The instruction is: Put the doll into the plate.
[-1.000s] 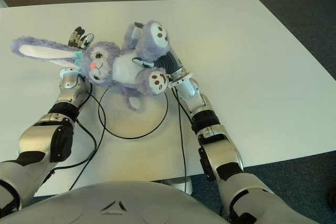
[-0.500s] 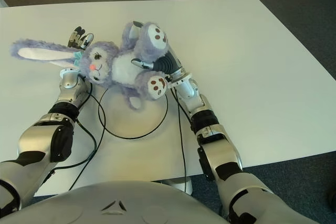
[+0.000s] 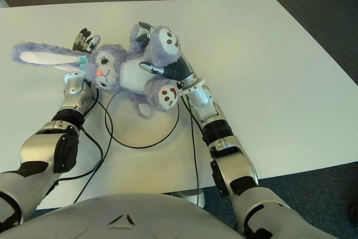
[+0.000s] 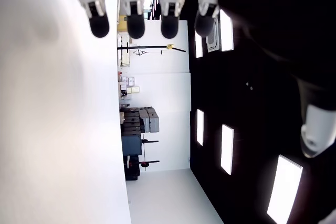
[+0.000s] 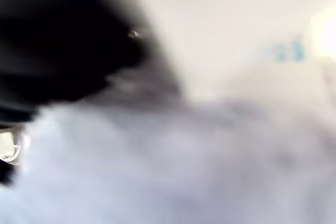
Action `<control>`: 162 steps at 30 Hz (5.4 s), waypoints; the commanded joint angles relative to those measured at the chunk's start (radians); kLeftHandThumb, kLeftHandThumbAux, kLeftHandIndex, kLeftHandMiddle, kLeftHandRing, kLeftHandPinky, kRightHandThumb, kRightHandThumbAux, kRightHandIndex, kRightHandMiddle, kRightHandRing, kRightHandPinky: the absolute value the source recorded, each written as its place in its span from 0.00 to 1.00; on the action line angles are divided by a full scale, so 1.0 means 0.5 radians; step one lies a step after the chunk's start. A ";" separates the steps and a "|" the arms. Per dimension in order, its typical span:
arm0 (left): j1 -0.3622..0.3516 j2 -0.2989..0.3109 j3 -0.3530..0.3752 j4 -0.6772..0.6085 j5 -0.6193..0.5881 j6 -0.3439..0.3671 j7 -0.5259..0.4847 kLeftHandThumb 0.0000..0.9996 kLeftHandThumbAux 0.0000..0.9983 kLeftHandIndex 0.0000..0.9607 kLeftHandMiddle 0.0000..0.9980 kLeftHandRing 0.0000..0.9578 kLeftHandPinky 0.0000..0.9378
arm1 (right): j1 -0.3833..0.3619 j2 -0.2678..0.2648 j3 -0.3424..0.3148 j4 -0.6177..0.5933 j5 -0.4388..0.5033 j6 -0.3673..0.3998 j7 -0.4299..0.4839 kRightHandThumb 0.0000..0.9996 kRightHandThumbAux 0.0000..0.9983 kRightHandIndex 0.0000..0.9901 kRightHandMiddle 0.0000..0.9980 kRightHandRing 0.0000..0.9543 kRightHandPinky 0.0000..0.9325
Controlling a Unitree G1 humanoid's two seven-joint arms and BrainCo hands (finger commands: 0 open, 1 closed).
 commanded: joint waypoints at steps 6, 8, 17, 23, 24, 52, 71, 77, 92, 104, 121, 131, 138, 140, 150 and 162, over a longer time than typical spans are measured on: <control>0.133 -0.063 -0.004 0.101 0.006 0.078 -0.004 0.00 0.50 0.01 0.09 0.04 0.00 | 0.128 0.041 0.011 -0.272 0.350 0.108 0.253 0.33 0.31 0.00 0.00 0.00 0.00; 0.133 -0.063 -0.004 0.103 0.006 0.077 -0.004 0.00 0.50 0.01 0.08 0.04 0.00 | 0.141 0.047 0.005 -0.300 0.391 0.125 0.290 0.35 0.31 0.00 0.00 0.00 0.00; 0.129 -0.062 -0.006 0.106 0.009 0.078 -0.004 0.00 0.51 0.01 0.08 0.04 0.00 | 0.106 0.085 -0.055 -0.289 0.453 0.031 0.336 0.38 0.32 0.00 0.00 0.00 0.00; 0.127 -0.064 -0.003 0.110 0.004 0.076 -0.013 0.00 0.50 0.01 0.08 0.04 0.00 | 0.119 0.083 -0.072 -0.345 0.466 0.060 0.379 0.38 0.35 0.00 0.00 0.00 0.00; 0.127 -0.064 -0.002 0.111 0.002 0.076 -0.016 0.00 0.50 0.01 0.08 0.04 0.00 | 0.123 0.081 -0.072 -0.354 0.470 0.070 0.389 0.37 0.36 0.00 0.00 0.00 0.00; 0.118 -0.069 -0.001 0.119 0.003 0.083 -0.008 0.00 0.51 0.01 0.08 0.04 0.00 | 0.150 0.084 -0.143 -0.511 0.384 0.282 0.381 0.33 0.34 0.00 0.00 0.00 0.00; 0.105 -0.075 -0.004 0.128 0.008 0.090 0.007 0.00 0.51 0.01 0.08 0.05 0.00 | -0.030 0.126 -0.230 -0.251 0.122 0.139 0.100 0.25 0.35 0.00 0.00 0.00 0.00; 0.100 -0.074 -0.003 0.134 0.007 0.095 0.006 0.00 0.51 0.00 0.08 0.05 0.00 | -0.055 0.085 -0.240 -0.251 0.028 0.129 0.011 0.19 0.37 0.00 0.00 0.00 0.00; 0.083 -0.074 0.004 0.146 0.001 0.108 0.004 0.00 0.52 0.01 0.08 0.05 0.00 | -0.082 0.047 -0.234 -0.297 -0.026 0.237 -0.039 0.13 0.32 0.00 0.00 0.00 0.00; 0.080 -0.074 -0.001 0.148 0.006 0.116 0.007 0.00 0.52 0.01 0.09 0.06 0.00 | -0.123 0.042 -0.237 -0.304 -0.044 0.350 -0.078 0.09 0.30 0.00 0.00 0.00 0.00; 0.080 -0.075 -0.006 0.156 0.014 0.119 0.018 0.00 0.52 0.01 0.08 0.06 0.02 | -0.162 -0.008 -0.262 -0.381 0.126 0.540 0.047 0.10 0.31 0.00 0.00 0.00 0.00; 0.079 -0.081 -0.004 0.160 0.011 0.121 0.018 0.00 0.52 0.01 0.09 0.05 0.00 | -0.116 0.058 -0.327 -0.592 0.500 0.763 0.204 0.23 0.45 0.00 0.00 0.00 0.00; 0.075 -0.080 -0.006 0.164 0.014 0.121 0.014 0.00 0.52 0.00 0.08 0.05 0.00 | -0.084 0.121 -0.381 -0.783 0.814 1.041 0.314 0.23 0.49 0.00 0.00 0.00 0.00; 0.075 -0.079 -0.006 0.165 0.013 0.122 0.013 0.00 0.52 0.00 0.08 0.05 0.00 | -0.079 0.144 -0.398 -0.819 0.875 1.082 0.329 0.20 0.48 0.00 0.00 0.00 0.00; 0.076 -0.082 -0.001 0.167 0.008 0.111 0.007 0.00 0.52 0.00 0.07 0.04 0.00 | -0.110 0.292 -0.459 -0.751 1.011 0.893 0.417 0.17 0.49 0.00 0.00 0.00 0.00; 0.075 -0.084 0.004 0.171 0.005 0.113 0.007 0.00 0.53 0.00 0.08 0.04 0.00 | -0.177 0.409 -0.542 -0.565 0.875 0.444 0.351 0.17 0.62 0.10 0.03 0.00 0.00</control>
